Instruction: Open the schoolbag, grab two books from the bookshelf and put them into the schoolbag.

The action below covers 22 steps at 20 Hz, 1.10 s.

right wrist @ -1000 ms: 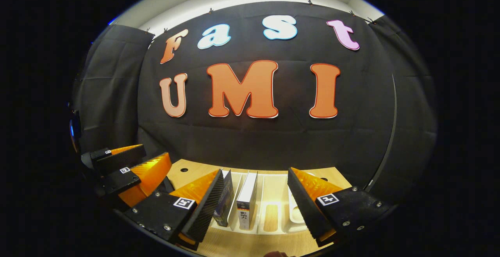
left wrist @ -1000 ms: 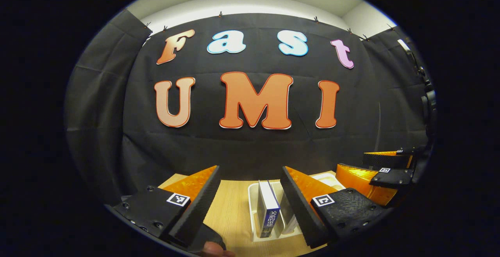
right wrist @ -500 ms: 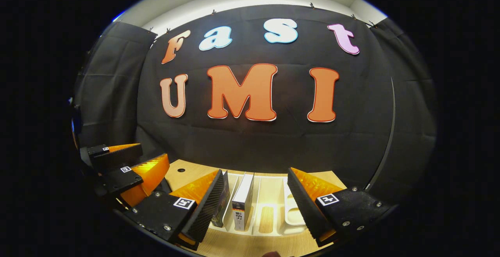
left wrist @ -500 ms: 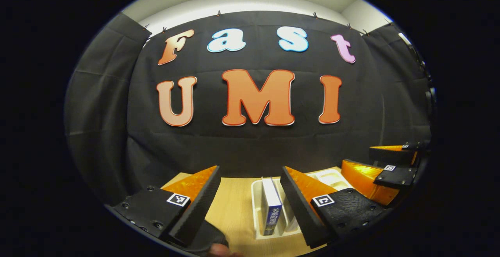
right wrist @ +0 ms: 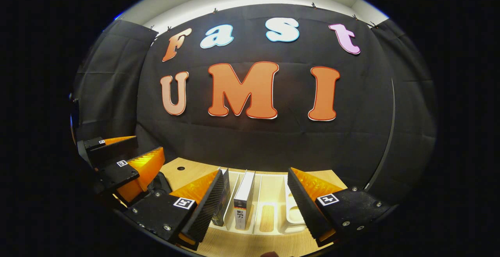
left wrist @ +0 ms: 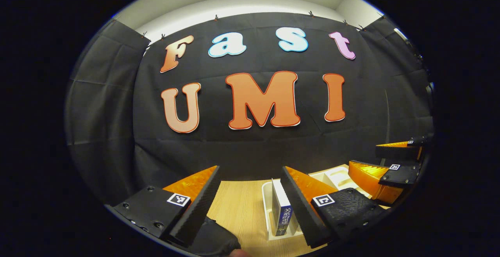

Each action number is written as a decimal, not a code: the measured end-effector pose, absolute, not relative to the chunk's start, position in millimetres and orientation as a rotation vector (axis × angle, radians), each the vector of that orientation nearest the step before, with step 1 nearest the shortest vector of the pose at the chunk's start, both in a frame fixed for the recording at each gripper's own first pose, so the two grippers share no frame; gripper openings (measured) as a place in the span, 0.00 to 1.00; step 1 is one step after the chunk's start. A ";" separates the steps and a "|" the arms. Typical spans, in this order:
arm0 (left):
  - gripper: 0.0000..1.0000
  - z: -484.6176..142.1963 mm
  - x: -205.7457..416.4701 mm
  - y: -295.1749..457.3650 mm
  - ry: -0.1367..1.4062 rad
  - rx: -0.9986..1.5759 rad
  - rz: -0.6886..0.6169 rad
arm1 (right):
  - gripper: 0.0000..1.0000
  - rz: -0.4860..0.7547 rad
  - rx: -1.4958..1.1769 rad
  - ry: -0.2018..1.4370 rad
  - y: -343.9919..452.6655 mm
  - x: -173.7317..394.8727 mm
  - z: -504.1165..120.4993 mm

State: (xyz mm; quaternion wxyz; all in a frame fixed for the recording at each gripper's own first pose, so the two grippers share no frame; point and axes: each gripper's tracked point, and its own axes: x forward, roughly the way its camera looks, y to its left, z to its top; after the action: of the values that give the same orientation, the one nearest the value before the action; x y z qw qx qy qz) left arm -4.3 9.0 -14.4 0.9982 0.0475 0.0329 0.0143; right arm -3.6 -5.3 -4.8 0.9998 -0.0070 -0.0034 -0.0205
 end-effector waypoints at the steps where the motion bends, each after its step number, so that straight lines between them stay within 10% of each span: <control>1: 0.98 -18.1 -4.3 11.5 0.074 0.106 0.032 | 0.97 -0.039 -0.014 -0.009 -4.7 -3.2 -4.2; 22: 0.98 -204.6 -46.3 70.0 0.394 0.633 0.084 | 0.98 0.008 -0.085 0.026 -22.3 24.1 -35.1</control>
State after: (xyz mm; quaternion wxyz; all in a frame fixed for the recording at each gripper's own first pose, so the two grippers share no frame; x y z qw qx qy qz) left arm -46.3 70.0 -204.6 0.9305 0.3090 0.1924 0.0410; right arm 24.1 -22.3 -35.1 0.9990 -0.0424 0.0128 0.0041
